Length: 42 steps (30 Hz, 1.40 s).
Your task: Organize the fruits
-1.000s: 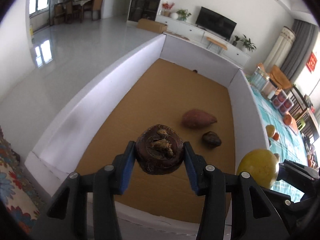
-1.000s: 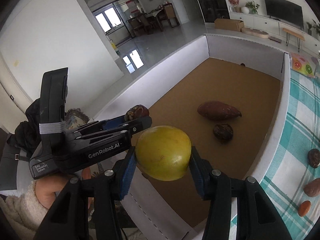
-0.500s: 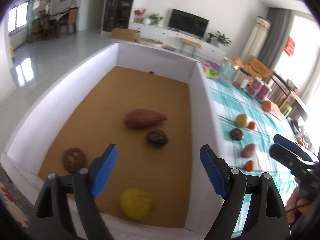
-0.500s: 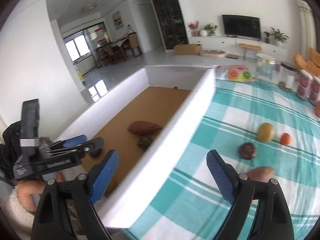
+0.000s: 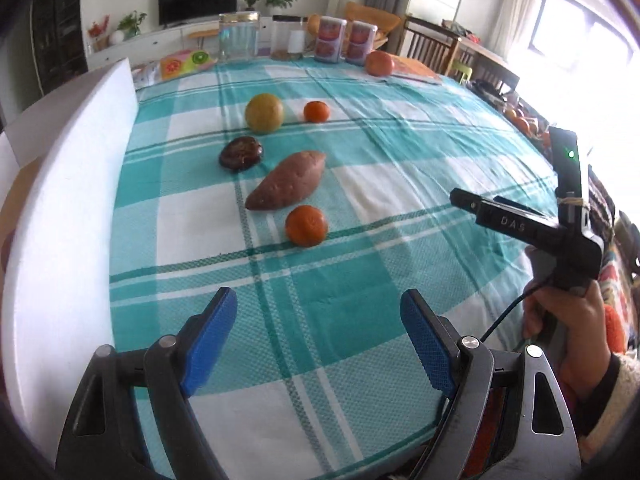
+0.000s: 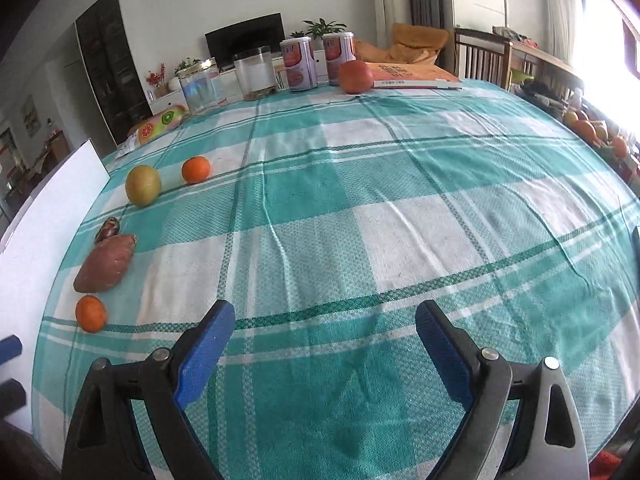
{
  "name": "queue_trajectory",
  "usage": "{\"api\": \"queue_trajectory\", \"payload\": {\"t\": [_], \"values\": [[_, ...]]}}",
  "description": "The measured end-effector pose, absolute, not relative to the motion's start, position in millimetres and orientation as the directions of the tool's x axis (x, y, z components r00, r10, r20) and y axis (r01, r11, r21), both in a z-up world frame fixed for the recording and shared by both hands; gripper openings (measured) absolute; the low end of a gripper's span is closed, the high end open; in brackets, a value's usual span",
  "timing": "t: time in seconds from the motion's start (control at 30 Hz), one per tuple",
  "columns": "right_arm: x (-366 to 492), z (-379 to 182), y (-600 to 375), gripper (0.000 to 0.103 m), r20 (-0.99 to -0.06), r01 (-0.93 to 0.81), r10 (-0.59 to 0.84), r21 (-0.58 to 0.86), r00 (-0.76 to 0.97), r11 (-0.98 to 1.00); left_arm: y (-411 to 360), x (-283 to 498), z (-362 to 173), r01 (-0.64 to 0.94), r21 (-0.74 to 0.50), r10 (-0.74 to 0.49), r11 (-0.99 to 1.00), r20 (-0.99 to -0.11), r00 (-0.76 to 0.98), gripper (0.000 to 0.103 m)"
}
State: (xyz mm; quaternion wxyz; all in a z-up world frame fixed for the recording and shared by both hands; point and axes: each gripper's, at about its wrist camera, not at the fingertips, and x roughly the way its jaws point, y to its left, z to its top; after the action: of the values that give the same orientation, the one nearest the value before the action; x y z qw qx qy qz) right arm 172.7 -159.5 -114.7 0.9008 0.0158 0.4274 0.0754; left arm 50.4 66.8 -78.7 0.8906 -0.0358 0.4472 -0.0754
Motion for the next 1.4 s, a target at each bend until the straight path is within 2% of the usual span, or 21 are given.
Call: {"api": "queue_trajectory", "payload": {"t": [0.37, 0.73, 1.4], "values": [[174, -123, -158, 0.095, -0.778, -0.116, 0.167, 0.121, 0.606, 0.986, 85, 74, -120, -0.008, 0.011, 0.014, 1.000, -0.801, 0.598, 0.086], [175, -123, -157, 0.099, -0.778, -0.122, 0.179, 0.132, 0.602, 0.984, 87, 76, -124, -0.020, 0.009, 0.019, 1.000, -0.786, 0.618, 0.093], [172, -124, -155, 0.103, -0.791, -0.131, 0.172, 0.117, 0.588, 0.985, 86, 76, -124, -0.022, 0.014, 0.024, 1.000, -0.785, 0.619, 0.094]]}}
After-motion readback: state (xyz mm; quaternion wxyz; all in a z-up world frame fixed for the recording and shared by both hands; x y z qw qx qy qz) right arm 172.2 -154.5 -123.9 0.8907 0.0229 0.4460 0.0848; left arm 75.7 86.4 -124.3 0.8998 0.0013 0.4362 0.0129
